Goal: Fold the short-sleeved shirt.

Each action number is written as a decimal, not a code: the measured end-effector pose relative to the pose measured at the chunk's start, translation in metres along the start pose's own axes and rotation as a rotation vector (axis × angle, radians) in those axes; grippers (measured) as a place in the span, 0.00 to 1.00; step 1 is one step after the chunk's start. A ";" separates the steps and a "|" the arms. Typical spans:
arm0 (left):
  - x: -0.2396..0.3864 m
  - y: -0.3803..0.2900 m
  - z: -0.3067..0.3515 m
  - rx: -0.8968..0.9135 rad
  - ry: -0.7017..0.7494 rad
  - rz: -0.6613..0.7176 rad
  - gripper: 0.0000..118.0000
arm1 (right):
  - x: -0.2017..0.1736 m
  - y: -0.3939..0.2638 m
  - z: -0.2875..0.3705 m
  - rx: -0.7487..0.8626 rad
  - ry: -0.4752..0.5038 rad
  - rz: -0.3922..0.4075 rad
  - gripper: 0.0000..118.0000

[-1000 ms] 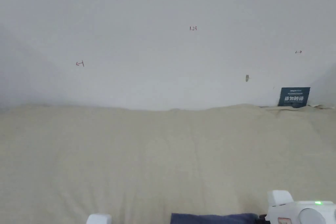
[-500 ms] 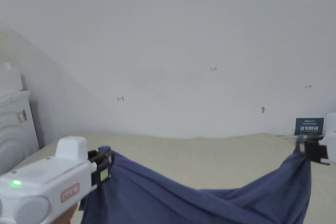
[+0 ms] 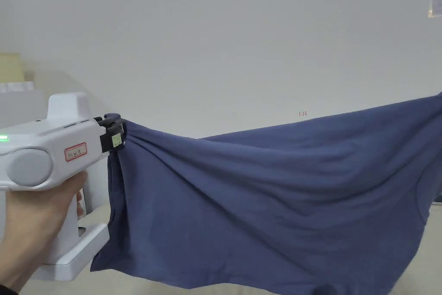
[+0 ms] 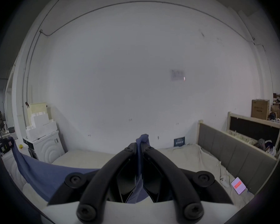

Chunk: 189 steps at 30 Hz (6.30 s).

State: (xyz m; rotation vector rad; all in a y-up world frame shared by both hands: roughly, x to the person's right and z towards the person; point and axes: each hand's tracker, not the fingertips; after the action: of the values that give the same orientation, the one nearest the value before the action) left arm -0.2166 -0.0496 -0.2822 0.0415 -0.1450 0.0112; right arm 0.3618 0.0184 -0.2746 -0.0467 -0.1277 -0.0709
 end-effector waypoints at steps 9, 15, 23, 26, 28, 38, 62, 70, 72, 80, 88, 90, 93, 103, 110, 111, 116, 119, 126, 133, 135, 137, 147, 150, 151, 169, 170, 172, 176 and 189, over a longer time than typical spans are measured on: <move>-0.003 0.002 -0.014 -0.027 -0.006 0.008 0.08 | -0.018 0.026 -0.002 0.050 -0.029 0.063 0.02; -0.003 -0.005 -0.029 -0.045 -0.018 -0.011 0.08 | -0.017 0.024 -0.017 0.037 -0.042 0.078 0.02; 0.007 -0.020 -0.087 -0.078 -0.011 -0.009 0.08 | -0.022 0.023 -0.068 0.040 -0.071 0.069 0.02; 0.013 -0.025 -0.120 -0.104 0.000 -0.031 0.08 | -0.026 0.027 -0.101 0.035 -0.092 0.075 0.02; 0.013 -0.028 -0.145 -0.116 0.000 -0.028 0.08 | -0.029 0.030 -0.123 0.034 -0.105 0.075 0.02; 0.007 -0.035 -0.265 -0.159 0.002 -0.010 0.08 | -0.047 0.042 -0.226 0.009 -0.131 0.135 0.02; 0.022 -0.418 -0.203 -0.642 -0.061 0.255 0.07 | 0.019 -0.333 -0.129 -0.374 -0.075 -0.177 0.02; 0.032 -0.454 -0.077 -0.655 -0.079 0.269 0.07 | 0.070 -0.422 0.012 -0.490 -0.185 -0.246 0.02; 0.033 -0.453 -0.054 -0.658 -0.071 0.264 0.07 | 0.082 -0.434 0.038 -0.532 -0.208 -0.259 0.02; 0.036 -0.430 0.031 -0.632 -0.073 0.269 0.07 | 0.102 -0.452 0.126 -0.571 -0.256 -0.286 0.02; 0.046 -0.439 0.057 -0.706 -0.053 0.254 0.18 | 0.106 -0.472 0.138 -0.603 -0.246 -0.255 0.17; 0.039 -0.430 0.070 -0.638 0.036 0.263 0.55 | 0.108 -0.471 0.142 -0.605 -0.282 -0.176 0.63; 0.011 -0.403 0.088 -0.589 0.162 0.220 0.76 | 0.115 -0.457 0.164 -0.538 -0.330 -0.116 0.76; 0.003 -0.248 0.157 -0.164 0.178 0.016 0.77 | 0.054 -0.351 0.207 0.024 -0.088 -0.146 0.93; 0.038 -0.224 0.166 -0.075 0.132 0.022 0.82 | 0.017 -0.352 0.165 -0.136 0.246 -0.540 0.97; 0.042 -0.223 0.167 -0.075 0.123 0.022 0.82 | 0.006 -0.350 0.167 -0.116 0.228 -0.452 0.97; 0.061 -0.224 0.171 -0.063 0.081 -0.004 0.78 | -0.037 -0.344 0.153 -0.220 0.237 -0.222 0.94; 0.067 -0.225 0.170 -0.082 0.055 0.012 0.59 | -0.058 -0.348 0.156 -0.191 0.213 -0.184 0.40; 0.078 -0.239 0.168 -0.131 0.040 0.034 0.00 | -0.084 -0.357 0.154 -0.274 0.109 0.040 0.00; 0.082 -0.252 0.169 -0.170 -0.013 0.116 0.00 | -0.082 -0.354 0.159 -0.233 0.077 -0.044 0.00; 0.083 -0.252 0.170 -0.162 0.003 0.098 0.00 | -0.080 -0.356 0.162 -0.197 0.120 -0.031 0.00; 0.087 -0.254 0.169 -0.175 -0.001 0.051 0.00 | -0.080 -0.357 0.166 -0.197 0.111 -0.023 0.00; 0.079 -0.281 0.131 -0.329 0.019 0.076 0.00 | -0.074 -0.360 0.168 -0.221 0.169 -0.079 0.00; 0.070 -0.300 0.086 -0.425 -0.001 0.108 0.17 | -0.073 -0.366 0.164 -0.218 0.199 -0.105 0.01; 0.066 -0.309 0.066 -0.459 -0.018 0.127 0.33 | -0.071 -0.367 0.162 -0.234 0.208 -0.125 0.01; 0.031 -0.472 -0.180 -0.873 0.077 0.071 0.70 | -0.027 -0.414 0.128 -0.505 0.076 -0.064 0.01; 0.032 -0.476 -0.182 -0.883 0.061 0.067 0.70 | -0.024 -0.417 0.127 -0.516 0.068 -0.069 0.01; 0.039 -0.481 -0.180 -0.886 0.067 0.010 0.70 | -0.020 -0.421 0.126 -0.541 0.062 -0.081 0.01; 0.052 -0.484 -0.175 -0.857 0.094 -0.077 0.56 | -0.014 -0.431 0.122 -0.574 0.045 -0.088 0.01; 0.074 -0.475 -0.198 -0.972 -0.031 -0.186 0.10 | 0.014 -0.412 0.019 -0.578 0.087 0.069 0.77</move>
State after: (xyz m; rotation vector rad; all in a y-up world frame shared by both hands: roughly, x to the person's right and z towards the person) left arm -0.1080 -0.5152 -0.4862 -0.9151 -0.1653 -0.2455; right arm 0.3433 -0.3916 -0.2362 -0.6239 -0.0155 -0.0393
